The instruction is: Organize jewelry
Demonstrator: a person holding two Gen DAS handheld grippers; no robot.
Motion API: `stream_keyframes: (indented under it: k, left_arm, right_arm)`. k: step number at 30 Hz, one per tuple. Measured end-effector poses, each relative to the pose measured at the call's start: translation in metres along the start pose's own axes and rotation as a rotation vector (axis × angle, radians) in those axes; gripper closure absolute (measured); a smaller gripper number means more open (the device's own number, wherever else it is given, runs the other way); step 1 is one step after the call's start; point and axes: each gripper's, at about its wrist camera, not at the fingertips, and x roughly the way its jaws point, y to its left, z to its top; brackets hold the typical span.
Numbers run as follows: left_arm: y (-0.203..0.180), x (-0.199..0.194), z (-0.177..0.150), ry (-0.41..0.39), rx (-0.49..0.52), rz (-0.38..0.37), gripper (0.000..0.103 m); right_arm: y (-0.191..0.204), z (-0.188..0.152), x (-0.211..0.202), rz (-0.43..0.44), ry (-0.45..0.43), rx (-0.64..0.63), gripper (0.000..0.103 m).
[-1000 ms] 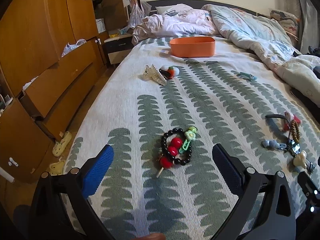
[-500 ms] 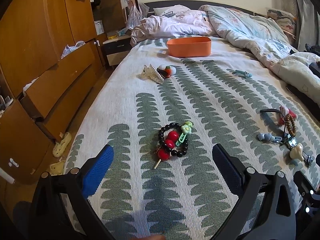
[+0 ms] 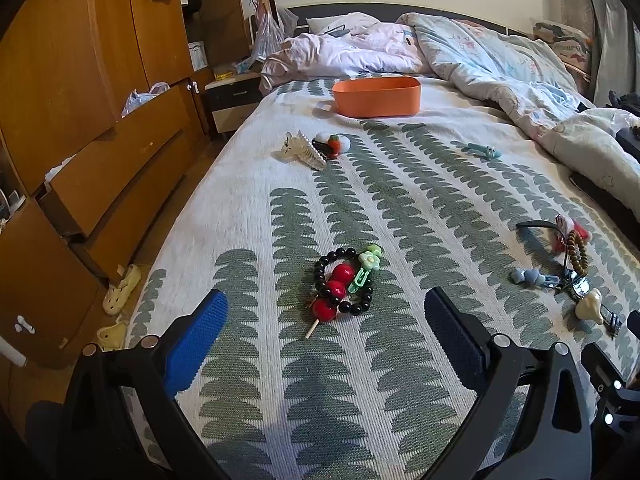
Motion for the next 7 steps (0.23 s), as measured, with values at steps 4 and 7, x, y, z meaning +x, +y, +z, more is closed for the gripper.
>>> stream_keyframes:
  k: [4,7]
  left_arm:
    - [0.0002,0.0027,-0.0009,0.019,-0.004,-0.011,0.006]
    - [0.0005,0.0032,-0.0008,0.024,-0.006,-0.009,0.006]
  right_arm:
    - [-0.0012,0.0,0.0009,0.001,0.002,0.004,0.013]
    - [-0.0014,0.0001,0.0013,0.001,0.001,0.003,0.013]
